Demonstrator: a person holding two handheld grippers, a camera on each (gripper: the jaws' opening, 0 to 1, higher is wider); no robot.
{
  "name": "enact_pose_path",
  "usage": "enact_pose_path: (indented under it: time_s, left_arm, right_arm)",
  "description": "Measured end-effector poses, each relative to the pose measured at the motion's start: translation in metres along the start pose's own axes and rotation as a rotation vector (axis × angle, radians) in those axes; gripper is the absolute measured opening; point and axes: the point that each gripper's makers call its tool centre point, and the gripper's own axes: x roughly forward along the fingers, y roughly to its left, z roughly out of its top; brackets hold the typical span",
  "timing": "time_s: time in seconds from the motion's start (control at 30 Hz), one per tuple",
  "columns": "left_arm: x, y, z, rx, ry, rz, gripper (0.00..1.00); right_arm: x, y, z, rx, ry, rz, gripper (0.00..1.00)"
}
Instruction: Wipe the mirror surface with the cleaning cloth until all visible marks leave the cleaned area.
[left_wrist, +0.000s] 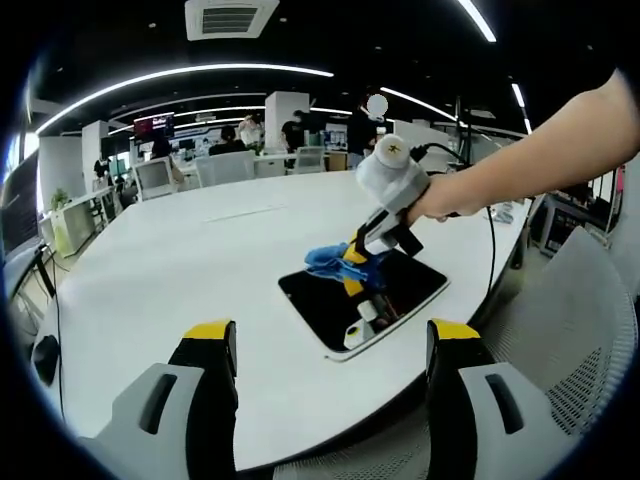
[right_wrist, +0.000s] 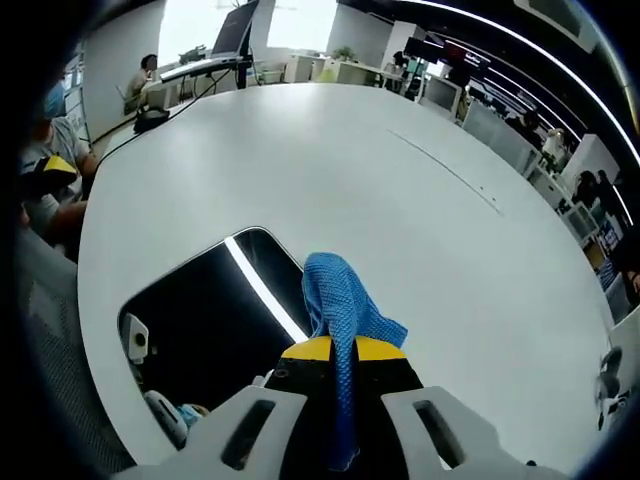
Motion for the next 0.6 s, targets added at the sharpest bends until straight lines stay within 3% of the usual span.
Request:
enact_pose_path:
  time_s: [0.6]
  left_arm:
    - [-0.001, 0.000, 0.001, -0.001, -0.006, 0.001, 0.75]
  right_arm:
    - [-0.010, -0.015, -0.019, 0.034, 0.012, -0.024, 0.00]
